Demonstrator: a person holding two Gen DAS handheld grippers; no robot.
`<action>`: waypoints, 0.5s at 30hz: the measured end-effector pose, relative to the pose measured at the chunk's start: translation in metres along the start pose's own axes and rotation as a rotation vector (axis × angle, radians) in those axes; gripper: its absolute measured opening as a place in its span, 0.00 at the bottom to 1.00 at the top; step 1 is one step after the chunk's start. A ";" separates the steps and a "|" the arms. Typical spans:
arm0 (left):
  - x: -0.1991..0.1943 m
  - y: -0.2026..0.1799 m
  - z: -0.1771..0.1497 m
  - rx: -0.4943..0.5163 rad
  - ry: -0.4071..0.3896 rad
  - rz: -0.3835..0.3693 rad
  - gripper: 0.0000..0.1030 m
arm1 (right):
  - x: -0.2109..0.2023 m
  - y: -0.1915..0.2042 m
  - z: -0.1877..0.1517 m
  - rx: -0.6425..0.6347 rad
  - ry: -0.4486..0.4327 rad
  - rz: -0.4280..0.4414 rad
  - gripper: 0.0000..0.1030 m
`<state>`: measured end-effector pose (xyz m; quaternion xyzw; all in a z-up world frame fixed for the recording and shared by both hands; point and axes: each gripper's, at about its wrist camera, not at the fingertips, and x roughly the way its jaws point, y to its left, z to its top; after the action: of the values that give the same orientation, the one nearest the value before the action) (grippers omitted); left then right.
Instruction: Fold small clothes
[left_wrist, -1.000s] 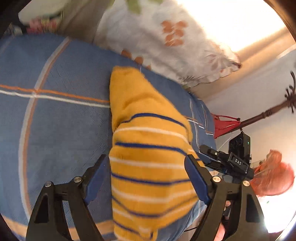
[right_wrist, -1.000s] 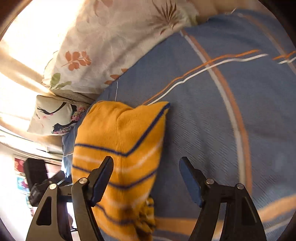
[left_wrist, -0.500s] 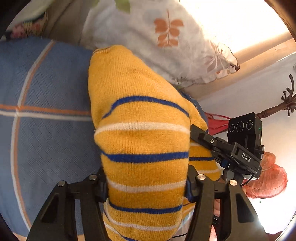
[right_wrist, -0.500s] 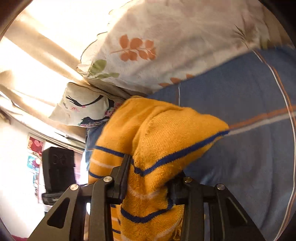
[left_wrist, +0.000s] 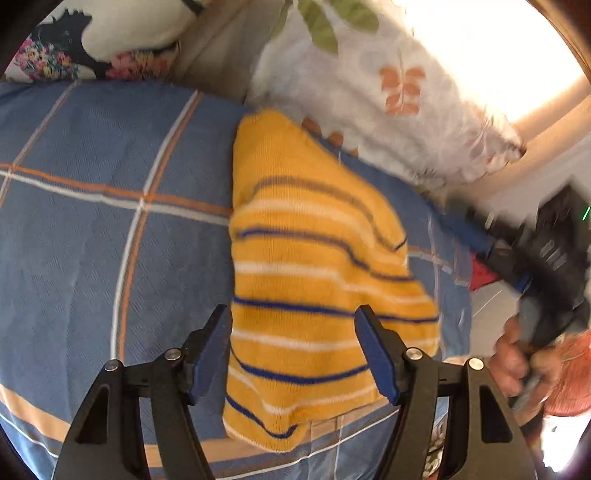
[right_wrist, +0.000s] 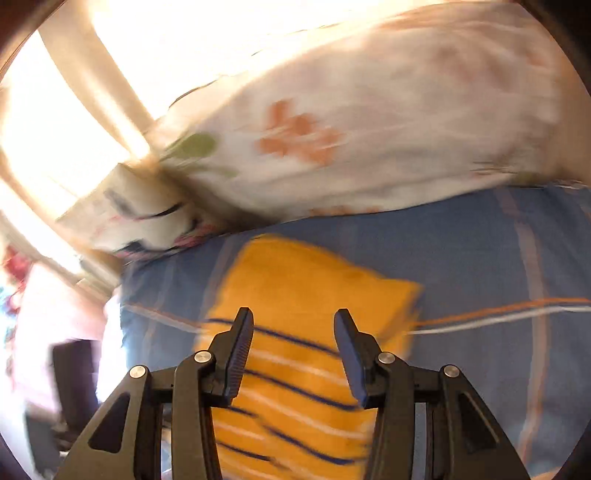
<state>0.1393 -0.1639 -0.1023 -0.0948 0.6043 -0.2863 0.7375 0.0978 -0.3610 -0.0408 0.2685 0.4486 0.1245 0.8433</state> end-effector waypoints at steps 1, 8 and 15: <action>0.013 0.003 -0.005 0.001 0.043 0.034 0.66 | 0.016 0.010 0.003 0.000 0.045 0.074 0.49; 0.032 0.018 -0.033 -0.045 0.069 0.000 0.68 | 0.153 0.018 0.025 -0.006 0.283 0.028 0.00; 0.011 0.021 -0.063 0.006 0.071 -0.045 0.67 | 0.125 0.052 0.042 -0.178 0.231 -0.094 0.28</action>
<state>0.0877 -0.1401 -0.1378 -0.0960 0.6269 -0.3078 0.7092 0.2049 -0.2759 -0.0787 0.1554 0.5419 0.1540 0.8115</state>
